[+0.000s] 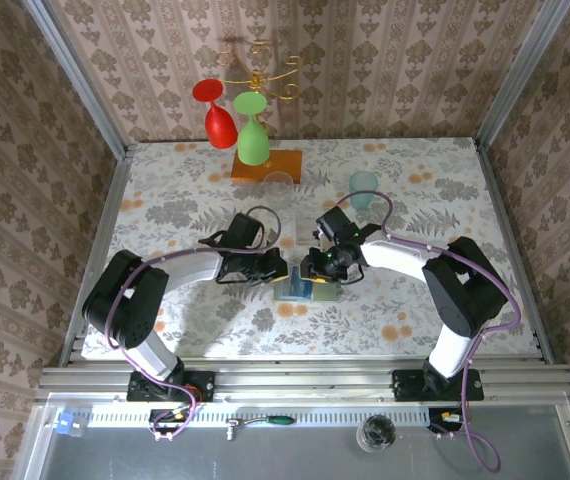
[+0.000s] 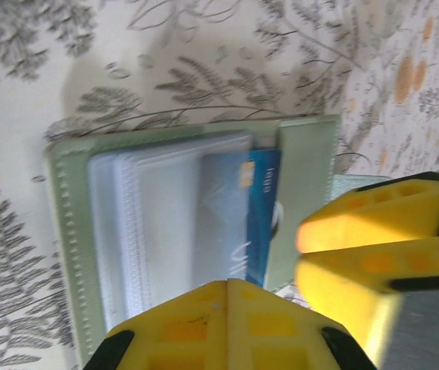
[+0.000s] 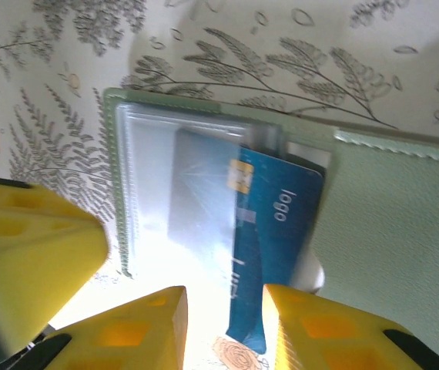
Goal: Take the credit cards out of the card holder
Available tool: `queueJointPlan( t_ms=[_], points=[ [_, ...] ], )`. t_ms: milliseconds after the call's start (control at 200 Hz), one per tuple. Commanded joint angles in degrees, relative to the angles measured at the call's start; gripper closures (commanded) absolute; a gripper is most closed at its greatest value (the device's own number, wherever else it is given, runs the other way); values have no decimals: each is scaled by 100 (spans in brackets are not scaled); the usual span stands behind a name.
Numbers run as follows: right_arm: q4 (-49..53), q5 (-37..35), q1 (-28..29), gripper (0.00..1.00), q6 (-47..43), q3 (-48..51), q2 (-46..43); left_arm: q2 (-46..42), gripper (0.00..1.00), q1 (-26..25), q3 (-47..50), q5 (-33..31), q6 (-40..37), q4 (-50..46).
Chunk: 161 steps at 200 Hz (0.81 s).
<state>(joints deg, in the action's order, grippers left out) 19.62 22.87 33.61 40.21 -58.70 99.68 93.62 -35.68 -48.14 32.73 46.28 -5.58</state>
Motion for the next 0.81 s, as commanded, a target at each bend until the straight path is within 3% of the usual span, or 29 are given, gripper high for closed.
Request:
queueJointPlan(
  t_ms=[0, 240, 520, 800],
  points=[
    [-156, 66, -48, 69, 236, 190, -80, 69, 100, -92, -254, 163, -206, -232],
    [-465, 145, -73, 69, 409, 358, 7, 469, 100, -201, -298, 348, -163, -40],
    [-712, 313, -203, 69, 476, 516, 136, 587, 100, -220, -224, -124, -416, -623],
    [-1124, 665, -232, 69, 553, 598, 406, 660, 100, -220, -86, -182, -333, -492]
  ],
)
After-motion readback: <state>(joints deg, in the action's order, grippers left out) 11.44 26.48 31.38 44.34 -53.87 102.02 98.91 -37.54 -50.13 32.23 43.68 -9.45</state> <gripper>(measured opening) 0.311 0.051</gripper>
